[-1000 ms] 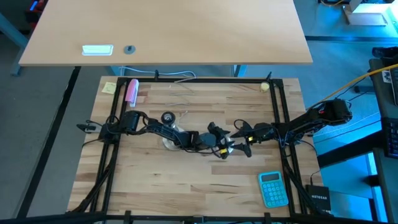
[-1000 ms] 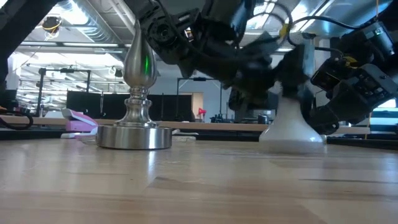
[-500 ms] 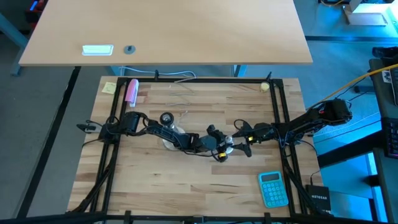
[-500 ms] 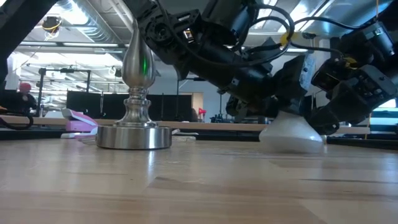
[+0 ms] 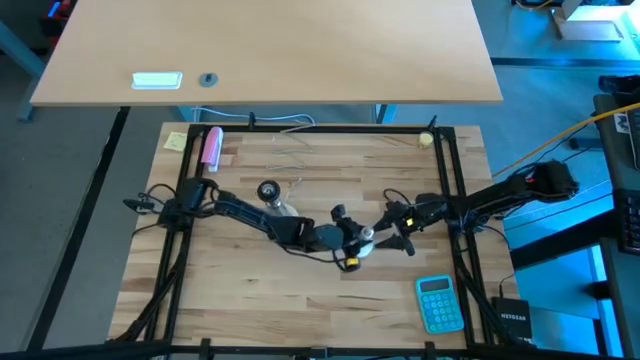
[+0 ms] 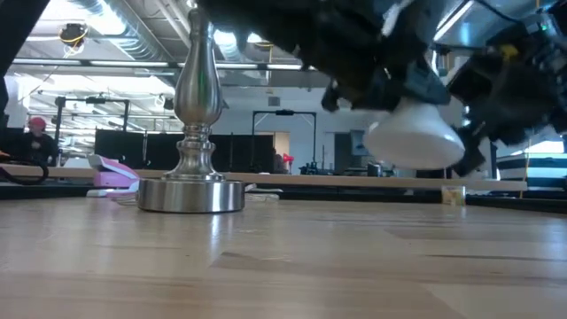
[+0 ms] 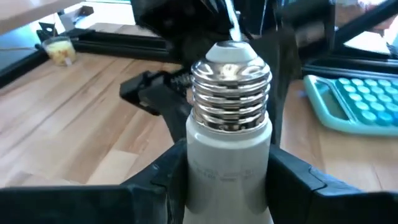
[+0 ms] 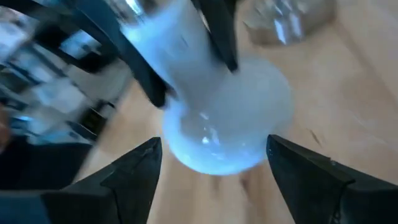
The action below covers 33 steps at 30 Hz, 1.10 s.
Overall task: Screw lightbulb
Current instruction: Insert the lightbulb into the desk lamp
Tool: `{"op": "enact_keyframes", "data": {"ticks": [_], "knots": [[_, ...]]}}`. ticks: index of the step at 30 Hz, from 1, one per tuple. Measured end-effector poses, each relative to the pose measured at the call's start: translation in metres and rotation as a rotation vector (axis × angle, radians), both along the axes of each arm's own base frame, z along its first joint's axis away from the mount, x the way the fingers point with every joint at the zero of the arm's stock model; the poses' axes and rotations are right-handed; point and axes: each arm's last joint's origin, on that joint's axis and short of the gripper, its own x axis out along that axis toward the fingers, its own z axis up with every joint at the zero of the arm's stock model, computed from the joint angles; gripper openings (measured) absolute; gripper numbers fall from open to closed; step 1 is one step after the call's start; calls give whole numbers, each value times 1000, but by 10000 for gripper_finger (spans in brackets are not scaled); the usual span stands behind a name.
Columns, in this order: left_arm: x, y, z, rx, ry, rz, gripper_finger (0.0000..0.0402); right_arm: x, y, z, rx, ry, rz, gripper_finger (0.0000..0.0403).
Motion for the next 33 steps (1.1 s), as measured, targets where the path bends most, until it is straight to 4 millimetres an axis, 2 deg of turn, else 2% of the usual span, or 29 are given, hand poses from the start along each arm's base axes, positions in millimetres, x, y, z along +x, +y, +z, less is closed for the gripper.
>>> {"op": "enact_keyframes", "data": {"ticks": [5, 12, 16, 19, 23, 27, 33], "knots": [[-14, -17, 28, 33, 0, -32, 151, 15, 5, 24, 46, -38, 68, 291], [-40, -48, 60, 124, -2, -24, 150, 39, 34, 60, -38, 22, 177, 291], [-58, -66, 78, 244, -1, 13, 150, 42, 50, 85, -121, 98, 209, 291], [-71, -76, 89, 344, 22, 32, 150, 38, 62, 106, -143, 102, 224, 291], [-81, -89, 94, 498, 53, 29, 150, 27, 80, 125, -102, 69, 193, 291], [-86, -96, 94, 685, 124, -1, 150, 23, 93, 132, 15, 56, 101, 291], [-88, -98, 94, 897, 215, -18, 149, 34, 98, 136, 194, 14, -40, 291]]}}
